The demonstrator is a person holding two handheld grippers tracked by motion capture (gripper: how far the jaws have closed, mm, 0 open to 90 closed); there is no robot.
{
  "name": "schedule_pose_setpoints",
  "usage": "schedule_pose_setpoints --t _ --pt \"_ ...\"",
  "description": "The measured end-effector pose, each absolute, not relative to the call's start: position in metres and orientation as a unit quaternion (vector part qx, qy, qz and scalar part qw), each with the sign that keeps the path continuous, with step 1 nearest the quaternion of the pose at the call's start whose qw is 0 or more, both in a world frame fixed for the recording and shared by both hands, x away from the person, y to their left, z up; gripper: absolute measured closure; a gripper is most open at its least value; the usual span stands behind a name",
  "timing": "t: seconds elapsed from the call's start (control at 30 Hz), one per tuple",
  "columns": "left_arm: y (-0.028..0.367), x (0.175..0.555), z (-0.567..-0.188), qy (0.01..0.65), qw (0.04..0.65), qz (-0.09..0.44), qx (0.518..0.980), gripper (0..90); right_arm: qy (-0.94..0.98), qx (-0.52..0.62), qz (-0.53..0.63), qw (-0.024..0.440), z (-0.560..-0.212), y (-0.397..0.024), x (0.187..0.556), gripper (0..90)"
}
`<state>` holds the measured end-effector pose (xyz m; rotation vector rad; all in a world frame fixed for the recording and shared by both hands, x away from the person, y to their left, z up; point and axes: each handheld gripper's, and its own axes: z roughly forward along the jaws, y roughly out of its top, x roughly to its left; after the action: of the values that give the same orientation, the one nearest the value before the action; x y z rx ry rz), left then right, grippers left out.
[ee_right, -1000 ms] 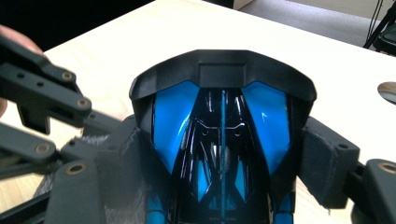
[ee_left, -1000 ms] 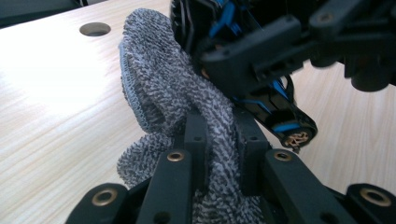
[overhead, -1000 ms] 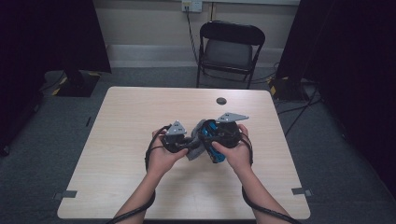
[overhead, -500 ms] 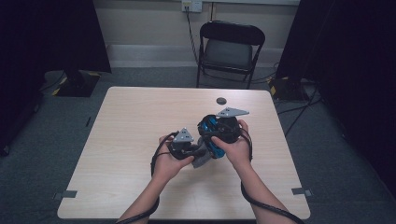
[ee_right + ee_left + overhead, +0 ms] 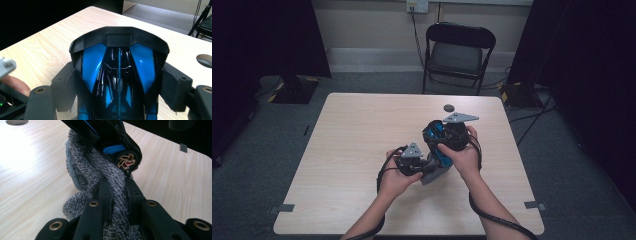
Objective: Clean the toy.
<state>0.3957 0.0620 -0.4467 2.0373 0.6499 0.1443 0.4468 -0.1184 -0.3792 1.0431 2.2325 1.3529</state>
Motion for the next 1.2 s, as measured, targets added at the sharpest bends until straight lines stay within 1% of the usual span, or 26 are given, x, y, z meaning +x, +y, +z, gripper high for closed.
schedule_pose_setpoints --t 0.57,0.77,1.0,1.2 --pt "0.055 0.389 -0.455 0.25 0.473 0.036 0.844 78.3 0.776 0.371 0.482 0.166 -0.374 -0.12 0.449 25.5" --pt "0.057 0.389 -0.454 0.247 0.466 0.041 0.849 78.4 0.769 0.378 0.49 0.163 -0.373 -0.123 0.451 25.6" --pt "0.078 0.395 -0.456 0.268 0.448 0.055 0.851 78.4 0.766 0.38 0.492 0.163 -0.372 -0.132 0.451 25.5" --pt "0.105 0.404 -0.452 0.297 0.445 0.077 0.841 78.3 0.768 0.382 0.489 0.16 -0.377 -0.138 0.449 25.5"
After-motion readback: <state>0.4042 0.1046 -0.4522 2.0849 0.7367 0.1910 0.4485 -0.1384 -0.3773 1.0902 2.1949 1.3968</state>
